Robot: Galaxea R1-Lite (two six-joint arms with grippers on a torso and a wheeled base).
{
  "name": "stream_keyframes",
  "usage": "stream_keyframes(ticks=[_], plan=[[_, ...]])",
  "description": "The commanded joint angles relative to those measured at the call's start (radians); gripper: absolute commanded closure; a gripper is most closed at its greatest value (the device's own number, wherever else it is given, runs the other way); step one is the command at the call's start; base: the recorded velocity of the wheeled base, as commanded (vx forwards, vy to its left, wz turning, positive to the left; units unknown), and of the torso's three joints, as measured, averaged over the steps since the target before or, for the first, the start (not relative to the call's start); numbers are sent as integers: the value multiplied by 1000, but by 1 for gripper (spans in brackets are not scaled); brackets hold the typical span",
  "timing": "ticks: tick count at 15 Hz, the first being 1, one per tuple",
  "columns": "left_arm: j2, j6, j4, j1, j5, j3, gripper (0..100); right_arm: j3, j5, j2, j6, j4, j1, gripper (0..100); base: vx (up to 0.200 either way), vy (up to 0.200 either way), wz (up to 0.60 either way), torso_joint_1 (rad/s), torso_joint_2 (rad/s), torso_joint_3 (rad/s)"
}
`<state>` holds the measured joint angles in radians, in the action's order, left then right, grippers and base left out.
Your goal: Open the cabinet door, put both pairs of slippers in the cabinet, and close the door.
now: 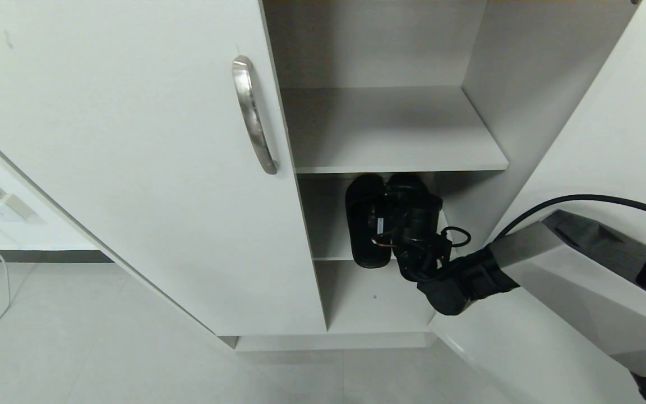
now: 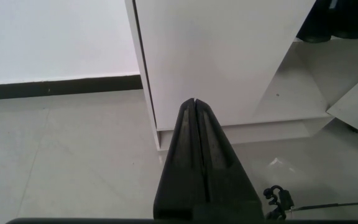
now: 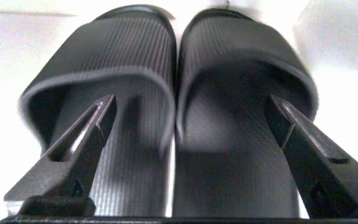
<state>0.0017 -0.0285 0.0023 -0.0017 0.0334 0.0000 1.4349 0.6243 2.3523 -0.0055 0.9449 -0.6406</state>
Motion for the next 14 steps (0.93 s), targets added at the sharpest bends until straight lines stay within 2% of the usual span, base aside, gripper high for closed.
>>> stream_keyframes(ticks=[1, 3, 6, 8, 14], plan=[[1, -1, -1, 0, 0, 0, 100, -174, 2, -128, -5, 80, -37, 0, 0, 0, 0, 0, 0, 0], [1, -1, 1, 0, 0, 0, 100, -384, 0, -217, -10, 196, -86, 0, 0, 0, 0, 0, 0, 0], [1, 1, 1, 0, 0, 0, 100, -568, 0, -277, -10, 311, -137, 0, 0, 0, 0, 0, 0, 0], [1, 2, 1, 0, 0, 0, 100, -630, 0, -278, -11, 357, -169, 0, 0, 0, 0, 0, 0, 0], [1, 2, 1, 0, 0, 0, 100, -651, 2, -281, -13, 376, -188, 0, 0, 0, 0, 0, 0, 0]])
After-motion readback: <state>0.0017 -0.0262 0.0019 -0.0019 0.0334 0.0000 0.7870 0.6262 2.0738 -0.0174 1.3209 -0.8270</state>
